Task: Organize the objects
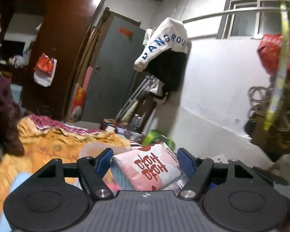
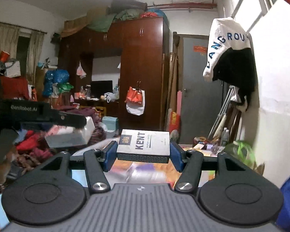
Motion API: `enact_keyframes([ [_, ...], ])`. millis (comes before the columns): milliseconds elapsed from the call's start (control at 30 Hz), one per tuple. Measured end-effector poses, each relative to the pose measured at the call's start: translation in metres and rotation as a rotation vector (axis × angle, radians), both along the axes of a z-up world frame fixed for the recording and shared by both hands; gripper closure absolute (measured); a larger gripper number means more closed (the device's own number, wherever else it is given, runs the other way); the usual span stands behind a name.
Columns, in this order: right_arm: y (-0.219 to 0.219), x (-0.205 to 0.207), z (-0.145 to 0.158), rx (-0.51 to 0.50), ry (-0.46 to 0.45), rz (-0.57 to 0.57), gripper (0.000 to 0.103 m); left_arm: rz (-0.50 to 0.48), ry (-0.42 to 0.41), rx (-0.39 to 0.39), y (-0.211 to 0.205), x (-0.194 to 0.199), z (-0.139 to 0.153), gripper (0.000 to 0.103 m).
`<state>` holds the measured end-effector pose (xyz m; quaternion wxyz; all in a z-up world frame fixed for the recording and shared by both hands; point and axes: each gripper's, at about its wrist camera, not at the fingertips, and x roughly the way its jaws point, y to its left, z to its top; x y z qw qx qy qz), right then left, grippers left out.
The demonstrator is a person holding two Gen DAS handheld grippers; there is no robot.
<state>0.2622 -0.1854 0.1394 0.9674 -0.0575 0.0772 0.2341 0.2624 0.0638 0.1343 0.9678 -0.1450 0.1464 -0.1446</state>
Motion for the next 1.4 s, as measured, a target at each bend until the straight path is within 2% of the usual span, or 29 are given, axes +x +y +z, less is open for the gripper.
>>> enact_keyframes([
  [67, 0.009, 0.028, 0.003, -0.032, 0.006, -0.002, 0.041, -0.020, 0.017, 0.022, -0.004, 0.021, 0.001, 0.026],
  [100, 0.013, 0.041, 0.002, -0.053, 0.013, 0.000, 0.041, -0.027, -0.001, 0.031, -0.006, 0.030, -0.002, 0.025],
  [133, 0.016, 0.050, 0.000, -0.067, 0.009, -0.003, 0.035, -0.026, -0.035, 0.043, -0.008, 0.035, -0.006, 0.023],
  [167, 0.019, 0.056, -0.003, -0.083, -0.008, -0.017, 0.013, -0.015, -0.048, 0.053, -0.008, 0.039, -0.010, 0.017],
  [200, 0.020, 0.060, -0.006, -0.095, -0.017, -0.035, 0.002, 0.006, -0.037, 0.065, -0.009, 0.042, -0.014, 0.012],
  [233, 0.019, 0.062, -0.008, -0.100, -0.017, -0.045, 0.000, 0.019, -0.023, 0.079, -0.011, 0.045, -0.016, 0.011],
  [333, 0.003, 0.055, -0.012, -0.060, 0.013, -0.033, 0.000, 0.012, -0.057, 0.137, -0.014, 0.039, -0.022, 0.011],
  [433, -0.011, 0.034, -0.012, -0.010, -0.015, -0.024, 0.000, 0.024, -0.099, 0.179, -0.018, 0.021, -0.027, 0.006],
  [533, -0.017, 0.021, -0.010, -0.016, -0.022, -0.041, 0.000, 0.061, -0.127, 0.214, -0.022, 0.006, -0.029, 0.005],
  [633, -0.011, 0.017, -0.015, -0.074, 0.015, -0.073, 0.000, 0.075, -0.120, 0.266, -0.028, -0.005, -0.030, 0.005],
  [800, -0.004, 0.002, -0.034, -0.156, 0.026, -0.092, 0.000, 0.056, -0.107, 0.300, -0.028, -0.023, -0.033, 0.005],
  [900, -0.009, -0.007, -0.035, -0.127, 0.034, -0.093, 0.000, 0.057, -0.086, 0.329, -0.028, -0.031, -0.035, 0.005],
  [1033, -0.018, -0.011, -0.034, -0.084, 0.093, -0.066, 0.000, 0.065, -0.073, 0.349, -0.032, -0.036, -0.034, 0.005],
  [1400, -0.030, -0.006, -0.034, -0.052, 0.117, -0.106, 0.000, 0.042, -0.051, 0.385, -0.044, -0.044, -0.038, 0.005],
])
